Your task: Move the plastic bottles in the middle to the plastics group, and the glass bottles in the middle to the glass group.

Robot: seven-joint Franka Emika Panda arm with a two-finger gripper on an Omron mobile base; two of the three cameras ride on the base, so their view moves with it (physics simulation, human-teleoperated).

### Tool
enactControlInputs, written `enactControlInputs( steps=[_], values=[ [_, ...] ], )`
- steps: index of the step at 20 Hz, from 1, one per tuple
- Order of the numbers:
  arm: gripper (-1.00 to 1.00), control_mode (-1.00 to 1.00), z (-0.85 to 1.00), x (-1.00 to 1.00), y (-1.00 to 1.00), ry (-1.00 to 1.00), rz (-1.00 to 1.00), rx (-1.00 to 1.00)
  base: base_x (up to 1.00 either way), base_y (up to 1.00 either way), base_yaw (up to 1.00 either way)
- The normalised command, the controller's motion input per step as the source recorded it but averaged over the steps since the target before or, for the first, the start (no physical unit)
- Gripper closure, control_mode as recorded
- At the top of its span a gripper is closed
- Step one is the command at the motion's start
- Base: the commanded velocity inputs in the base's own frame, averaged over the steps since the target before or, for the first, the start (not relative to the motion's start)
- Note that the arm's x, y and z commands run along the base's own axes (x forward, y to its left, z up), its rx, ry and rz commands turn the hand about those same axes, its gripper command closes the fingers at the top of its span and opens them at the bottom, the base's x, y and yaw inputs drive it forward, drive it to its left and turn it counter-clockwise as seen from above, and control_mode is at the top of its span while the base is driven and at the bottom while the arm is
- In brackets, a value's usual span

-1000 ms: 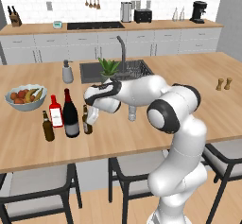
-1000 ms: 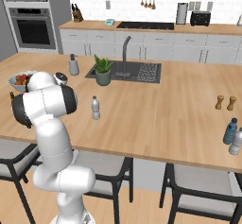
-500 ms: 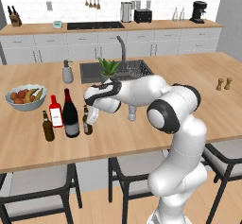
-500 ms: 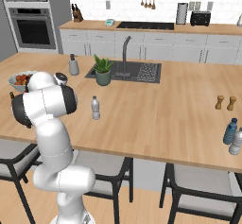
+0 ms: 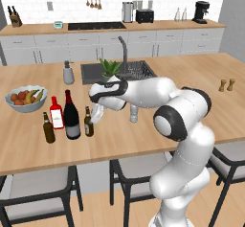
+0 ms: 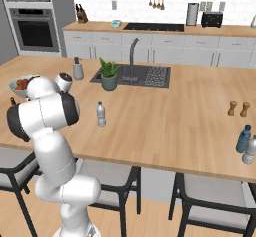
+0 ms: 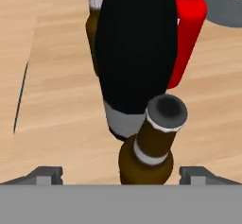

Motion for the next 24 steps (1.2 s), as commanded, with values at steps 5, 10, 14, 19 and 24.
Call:
enactControlInputs(
  steps=[5, 10, 14, 19, 24],
  values=[
    [-1.0, -1.0, 0.35, -0.37, -0.14, 0.05, 0.0, 0.0, 0.0, 0.0, 0.0],
    [-1.0, -1.0, 0.08, -0.2, -0.52, 0.17, -0.09, 0.0, 0.0, 0.0, 0.0],
    [-1.0, -1.0, 0.0, -0.04, -0.78, 0.19, -0.22, -0.01, 0.0, 0.0, 0.0],
    [-1.0, -1.0, 0.02, 0.04, -0.65, 0.24, -0.3, -0.09, 0.0, 0.0, 0.0],
    [-1.0, -1.0, 0.28, -0.06, -0.55, 0.12, -0.42, -0.17, 0.0, 0.0, 0.0]
  ],
)
